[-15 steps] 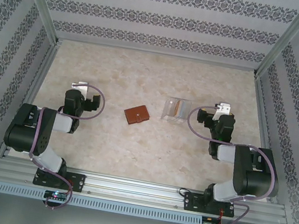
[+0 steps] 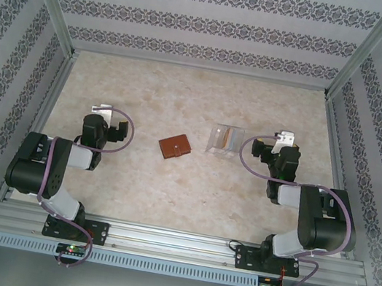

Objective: Put the credit cards into the card holder
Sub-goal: Move the storage box to the center of the table.

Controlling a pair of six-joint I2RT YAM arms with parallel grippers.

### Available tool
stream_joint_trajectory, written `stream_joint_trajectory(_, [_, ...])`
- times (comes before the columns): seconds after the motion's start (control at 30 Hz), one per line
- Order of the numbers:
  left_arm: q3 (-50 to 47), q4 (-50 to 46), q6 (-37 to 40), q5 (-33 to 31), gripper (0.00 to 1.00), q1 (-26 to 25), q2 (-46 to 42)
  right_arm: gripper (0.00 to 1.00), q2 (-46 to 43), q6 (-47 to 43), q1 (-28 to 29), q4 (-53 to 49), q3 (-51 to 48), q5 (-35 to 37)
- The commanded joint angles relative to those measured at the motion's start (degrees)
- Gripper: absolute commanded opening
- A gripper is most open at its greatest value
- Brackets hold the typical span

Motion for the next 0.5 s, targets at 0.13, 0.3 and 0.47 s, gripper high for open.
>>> stream_joint_trajectory(0.13, [0.92,1.54,1.21,0.70,0.99,-0.34,-0.23,0.98,0.27,-0.09,-0.38,0.30,1.23,-1.38])
stream_joint_trajectory(0.3, [0.85,1.71,1.28,0.66,0.99,-0.34,-0.32,0.98,0.17,0.15,-0.91,0.30,1.18,-2.32])
stream_joint_trajectory(0.47, [-2.01,2.48,2.84,-4.51,0.99,-3.25,-6.01,0.98,-8.40,0.23,-0.51,-17.25,5.72,-5.24])
